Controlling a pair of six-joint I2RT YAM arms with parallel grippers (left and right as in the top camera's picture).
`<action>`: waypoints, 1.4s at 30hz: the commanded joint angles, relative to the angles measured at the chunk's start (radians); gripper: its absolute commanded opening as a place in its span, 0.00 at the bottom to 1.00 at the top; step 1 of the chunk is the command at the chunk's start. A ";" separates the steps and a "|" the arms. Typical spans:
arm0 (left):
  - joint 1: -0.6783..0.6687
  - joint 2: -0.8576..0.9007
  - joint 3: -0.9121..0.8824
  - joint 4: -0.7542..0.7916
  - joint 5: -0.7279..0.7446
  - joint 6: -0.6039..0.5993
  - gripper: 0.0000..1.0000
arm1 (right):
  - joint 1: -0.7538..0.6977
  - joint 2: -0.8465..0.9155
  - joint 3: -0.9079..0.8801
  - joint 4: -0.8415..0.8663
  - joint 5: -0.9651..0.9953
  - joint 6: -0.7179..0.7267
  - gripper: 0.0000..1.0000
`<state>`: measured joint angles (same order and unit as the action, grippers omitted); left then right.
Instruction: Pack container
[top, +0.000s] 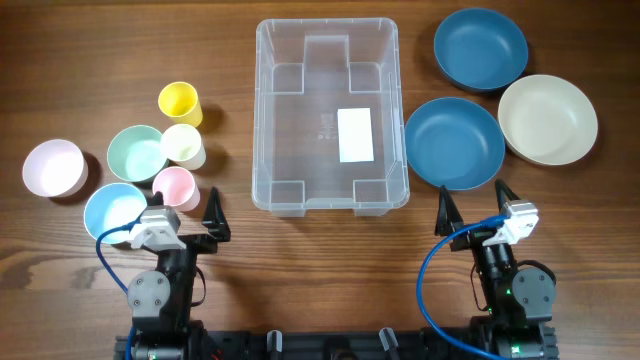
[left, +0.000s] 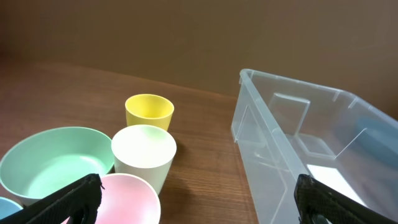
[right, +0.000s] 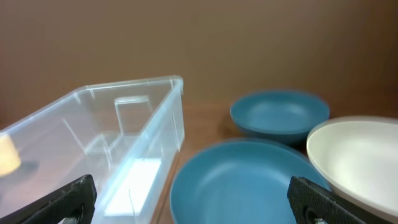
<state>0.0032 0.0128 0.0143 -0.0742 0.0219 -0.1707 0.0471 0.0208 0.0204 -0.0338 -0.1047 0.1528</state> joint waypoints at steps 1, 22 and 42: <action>0.007 0.021 0.080 -0.009 0.016 -0.051 1.00 | 0.000 0.040 0.109 -0.069 0.013 0.039 1.00; 0.007 0.981 1.144 -0.995 0.007 -0.149 1.00 | -0.005 0.988 1.146 -0.916 0.047 0.192 1.00; 0.007 0.984 1.144 -0.963 0.008 -0.152 1.00 | -0.277 1.793 1.148 -0.856 0.045 0.423 0.81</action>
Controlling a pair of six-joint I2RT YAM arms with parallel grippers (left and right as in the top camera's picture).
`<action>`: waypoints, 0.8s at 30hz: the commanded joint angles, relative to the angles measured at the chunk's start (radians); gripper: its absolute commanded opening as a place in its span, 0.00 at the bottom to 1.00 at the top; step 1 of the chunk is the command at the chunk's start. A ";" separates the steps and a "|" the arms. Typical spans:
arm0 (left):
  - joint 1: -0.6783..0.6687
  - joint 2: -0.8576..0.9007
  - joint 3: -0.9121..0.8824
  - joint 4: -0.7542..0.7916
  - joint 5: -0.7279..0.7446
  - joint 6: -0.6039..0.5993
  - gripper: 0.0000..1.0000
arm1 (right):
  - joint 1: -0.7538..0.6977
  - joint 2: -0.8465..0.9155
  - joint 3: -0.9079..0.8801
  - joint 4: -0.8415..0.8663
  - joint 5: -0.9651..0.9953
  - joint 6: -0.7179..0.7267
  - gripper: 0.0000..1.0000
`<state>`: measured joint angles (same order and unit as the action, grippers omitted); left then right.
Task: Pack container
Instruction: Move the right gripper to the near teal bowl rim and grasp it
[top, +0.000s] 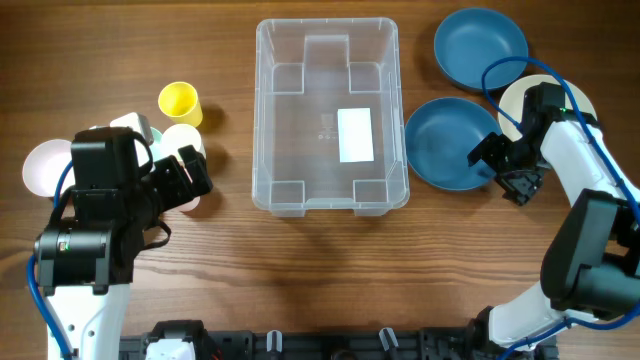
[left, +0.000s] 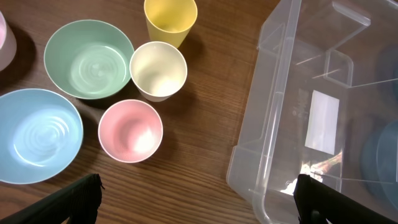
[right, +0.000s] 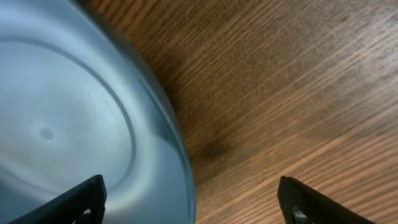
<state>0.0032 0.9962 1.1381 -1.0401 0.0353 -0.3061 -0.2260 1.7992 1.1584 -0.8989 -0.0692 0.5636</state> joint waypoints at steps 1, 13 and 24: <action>0.007 0.001 0.020 0.002 -0.005 -0.017 1.00 | -0.003 0.015 0.010 0.016 0.010 0.011 0.63; 0.007 0.001 0.020 -0.013 -0.005 -0.017 1.00 | -0.003 0.015 0.009 0.009 0.013 -0.009 0.17; 0.007 0.001 0.020 -0.012 -0.006 -0.016 1.00 | -0.003 0.015 0.008 -0.010 0.013 -0.012 0.04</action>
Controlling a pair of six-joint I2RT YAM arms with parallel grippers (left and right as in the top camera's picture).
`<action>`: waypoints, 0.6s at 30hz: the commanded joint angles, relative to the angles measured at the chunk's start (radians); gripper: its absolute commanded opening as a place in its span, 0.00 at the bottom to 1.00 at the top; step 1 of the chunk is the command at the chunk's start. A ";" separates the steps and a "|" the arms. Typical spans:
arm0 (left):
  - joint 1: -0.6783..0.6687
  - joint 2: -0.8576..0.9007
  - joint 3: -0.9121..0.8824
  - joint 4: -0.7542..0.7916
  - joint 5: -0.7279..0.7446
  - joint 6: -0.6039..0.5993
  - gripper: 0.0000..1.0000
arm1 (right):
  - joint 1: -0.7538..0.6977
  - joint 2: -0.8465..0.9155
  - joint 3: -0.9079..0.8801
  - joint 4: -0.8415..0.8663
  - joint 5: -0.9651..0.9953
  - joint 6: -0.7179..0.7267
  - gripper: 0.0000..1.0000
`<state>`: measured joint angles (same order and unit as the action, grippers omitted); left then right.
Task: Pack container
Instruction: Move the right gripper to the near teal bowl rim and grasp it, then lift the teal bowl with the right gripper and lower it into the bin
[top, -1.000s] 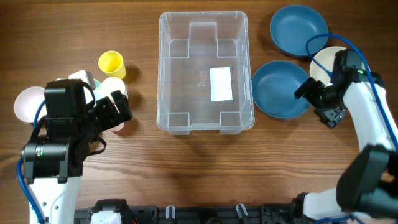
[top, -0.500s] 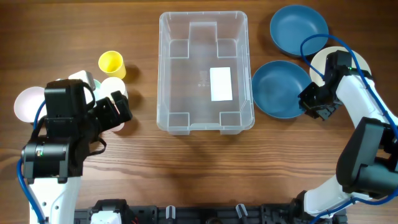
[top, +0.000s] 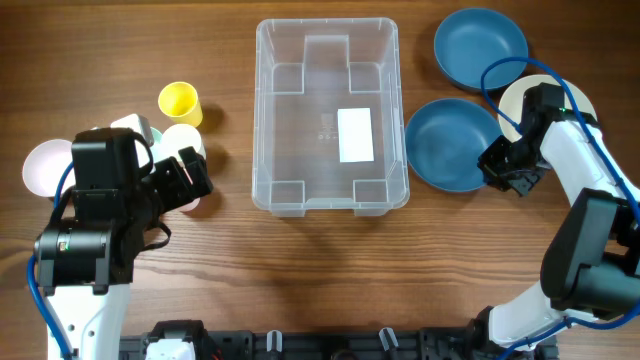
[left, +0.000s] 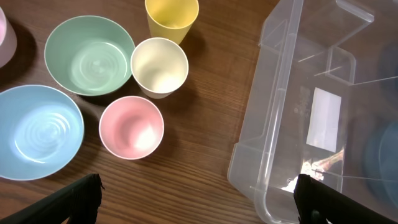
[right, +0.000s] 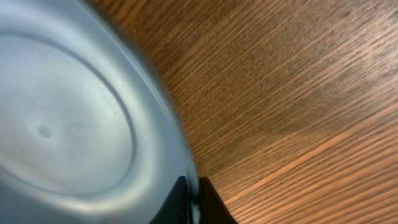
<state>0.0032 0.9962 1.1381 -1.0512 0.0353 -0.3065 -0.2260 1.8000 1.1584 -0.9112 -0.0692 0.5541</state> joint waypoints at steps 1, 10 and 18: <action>0.007 0.001 0.020 -0.001 -0.006 -0.016 1.00 | -0.003 0.014 0.008 0.002 0.014 -0.002 0.04; 0.007 0.001 0.020 -0.001 -0.006 -0.016 1.00 | -0.003 -0.013 0.024 0.017 0.009 -0.058 0.04; 0.007 0.001 0.020 -0.001 -0.006 -0.016 1.00 | 0.000 -0.254 0.226 0.008 0.013 -0.110 0.04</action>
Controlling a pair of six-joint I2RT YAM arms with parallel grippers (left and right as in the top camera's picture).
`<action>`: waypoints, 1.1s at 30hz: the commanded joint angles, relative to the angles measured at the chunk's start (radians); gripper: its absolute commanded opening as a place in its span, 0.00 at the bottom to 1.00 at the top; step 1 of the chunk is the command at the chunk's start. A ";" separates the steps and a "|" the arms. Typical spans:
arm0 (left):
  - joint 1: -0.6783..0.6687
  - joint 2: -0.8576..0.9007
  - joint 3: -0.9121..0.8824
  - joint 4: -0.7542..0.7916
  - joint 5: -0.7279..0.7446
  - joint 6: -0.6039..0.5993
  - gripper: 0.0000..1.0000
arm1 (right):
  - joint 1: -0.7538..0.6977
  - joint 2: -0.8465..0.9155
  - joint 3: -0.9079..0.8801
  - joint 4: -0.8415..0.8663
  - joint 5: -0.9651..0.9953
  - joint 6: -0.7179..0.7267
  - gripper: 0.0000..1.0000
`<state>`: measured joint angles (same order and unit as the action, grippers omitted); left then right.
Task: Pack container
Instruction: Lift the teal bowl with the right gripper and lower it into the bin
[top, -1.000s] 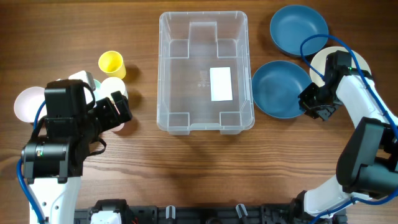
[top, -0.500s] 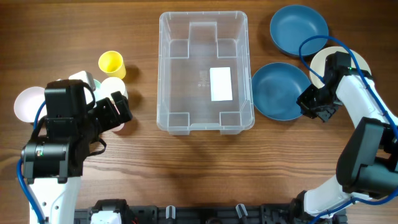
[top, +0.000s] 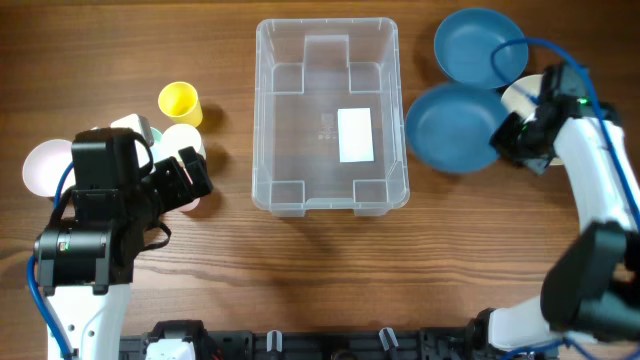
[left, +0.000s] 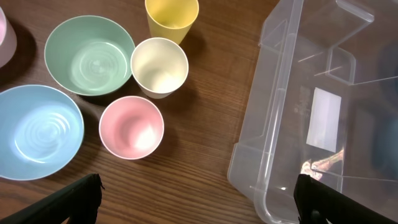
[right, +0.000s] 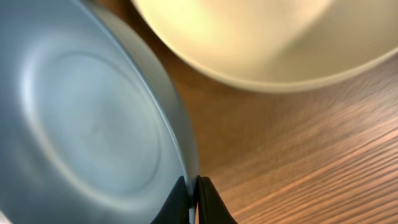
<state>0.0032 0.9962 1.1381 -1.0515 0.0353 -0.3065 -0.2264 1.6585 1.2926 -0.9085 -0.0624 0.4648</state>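
Observation:
The clear plastic container (top: 330, 120) stands mid-table, with only a white label inside. My right gripper (top: 510, 135) is shut on the rim of a blue bowl (top: 455, 128), held lifted just right of the container; in the right wrist view the bowl (right: 87, 124) fills the left and its rim is pinched between the fingers (right: 193, 193). My left gripper (left: 199, 199) is open, high above the wood between the pink cup (left: 132, 127) and the container wall (left: 273, 124), holding nothing.
Left group: yellow cup (top: 180, 102), cream cup (left: 159, 67), green bowl (left: 89, 54), light blue bowl (left: 37, 140), pale pink bowl (top: 45, 165). On the right lie a second blue bowl (top: 475, 45) and a cream bowl (right: 249, 37), which the right arm partly covers.
My right gripper, shut on the blue bowl's rim, has risen and shifted away from the table's front edge with the bowl. The left arm and the cups have not moved.
Both arms sat folded near the front edge with grippers open. Then the left gripper hovered over the cups, and the right, open, was at the near blue bowl's right rim. It shut on that rim, and now holds the bowl raised.

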 joint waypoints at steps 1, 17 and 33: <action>0.007 0.001 0.020 -0.001 -0.006 -0.016 1.00 | 0.000 -0.150 0.114 0.012 0.006 -0.020 0.04; 0.007 0.001 0.020 -0.001 -0.006 -0.016 1.00 | 0.496 -0.086 0.225 0.204 -0.045 -0.017 0.04; 0.007 0.001 0.019 0.000 -0.005 -0.016 1.00 | 0.552 0.481 0.719 -0.051 0.021 -0.044 0.04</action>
<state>0.0032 0.9970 1.1385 -1.0515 0.0353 -0.3134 0.3248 2.0602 1.9942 -0.9466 -0.0570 0.4210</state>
